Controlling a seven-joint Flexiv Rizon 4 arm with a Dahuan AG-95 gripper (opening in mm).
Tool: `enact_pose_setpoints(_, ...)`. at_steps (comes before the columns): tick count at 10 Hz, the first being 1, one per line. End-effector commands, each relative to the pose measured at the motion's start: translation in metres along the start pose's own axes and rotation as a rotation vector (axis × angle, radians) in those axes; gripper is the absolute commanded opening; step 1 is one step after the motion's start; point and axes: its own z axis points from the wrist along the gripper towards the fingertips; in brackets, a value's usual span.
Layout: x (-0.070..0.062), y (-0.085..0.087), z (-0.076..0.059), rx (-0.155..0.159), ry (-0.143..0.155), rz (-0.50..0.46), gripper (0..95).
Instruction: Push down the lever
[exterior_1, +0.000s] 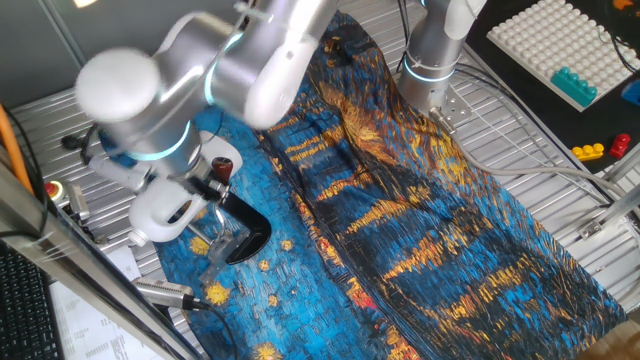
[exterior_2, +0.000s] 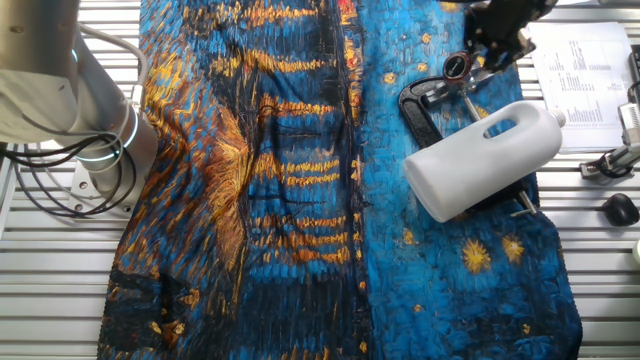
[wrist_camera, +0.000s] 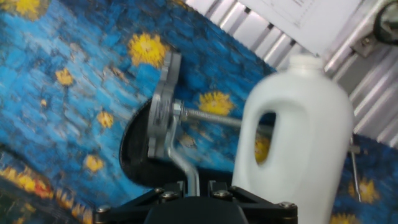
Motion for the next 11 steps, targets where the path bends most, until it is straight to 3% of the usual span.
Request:
enact_pose_setpoints(1, -0.004, -0.001, -0.002, -0.035, 0.013, 0.013, 19.0)
enact_pose_setpoints(9, 0.001, 0.006, -0.015, -0.026, 0.078, -0.017, 19.0)
enact_pose_setpoints(11, 0.004, 0.005, -0.017, -0.036, 0.095, -0.026, 19.0)
